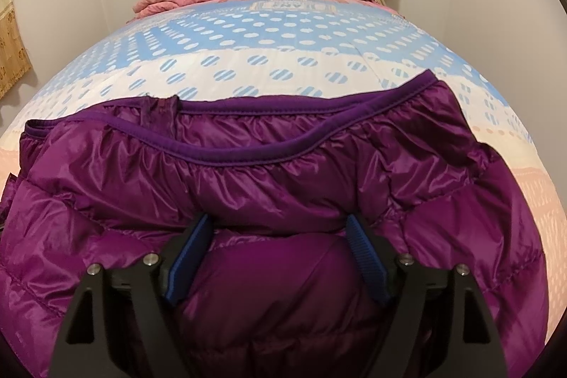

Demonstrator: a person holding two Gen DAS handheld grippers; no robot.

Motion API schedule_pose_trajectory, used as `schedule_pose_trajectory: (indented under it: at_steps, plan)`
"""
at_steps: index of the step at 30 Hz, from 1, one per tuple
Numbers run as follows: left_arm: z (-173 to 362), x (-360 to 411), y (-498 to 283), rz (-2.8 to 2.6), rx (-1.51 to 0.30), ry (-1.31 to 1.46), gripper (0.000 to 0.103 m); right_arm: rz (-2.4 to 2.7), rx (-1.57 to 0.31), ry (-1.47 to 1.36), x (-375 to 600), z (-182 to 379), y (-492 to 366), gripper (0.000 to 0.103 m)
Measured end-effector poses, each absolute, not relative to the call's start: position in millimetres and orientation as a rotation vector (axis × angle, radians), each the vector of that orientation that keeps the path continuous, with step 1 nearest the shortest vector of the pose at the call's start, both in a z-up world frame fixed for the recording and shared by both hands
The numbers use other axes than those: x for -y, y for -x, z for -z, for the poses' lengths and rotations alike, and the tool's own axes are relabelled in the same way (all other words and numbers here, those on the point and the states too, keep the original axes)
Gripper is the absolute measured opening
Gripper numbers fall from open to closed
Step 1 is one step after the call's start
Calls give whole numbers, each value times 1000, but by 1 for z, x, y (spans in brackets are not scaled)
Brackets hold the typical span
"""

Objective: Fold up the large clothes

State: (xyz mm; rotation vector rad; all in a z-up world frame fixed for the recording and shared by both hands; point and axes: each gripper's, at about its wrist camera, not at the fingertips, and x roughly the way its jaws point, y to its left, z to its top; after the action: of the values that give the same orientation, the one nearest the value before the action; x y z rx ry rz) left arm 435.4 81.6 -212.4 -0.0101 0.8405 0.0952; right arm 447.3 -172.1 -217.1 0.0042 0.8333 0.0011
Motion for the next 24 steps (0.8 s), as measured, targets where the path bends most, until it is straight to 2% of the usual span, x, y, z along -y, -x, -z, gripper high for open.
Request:
schedule_pose_trajectory:
  at_steps: [8, 13, 16, 20, 24]
  plan:
    - [213, -82, -436, -100, -844, 1, 94, -13, -836, -16, 175, 214, -445, 81]
    - [205, -96, -428, -94, -850, 74, 94, -65, -749, -97, 165, 181, -406, 81]
    - [190, -104, -407, -105, -784, 149, 94, -166, -733, -65, 136, 171, -393, 81]
    - [196, -86, -399, -79, -787, 86, 94, -181, -808, 5, 108, 198, -422, 79]
    - [205, -84, -393, -88, -756, 68, 94, -175, -851, -95, 128, 220, -447, 79]
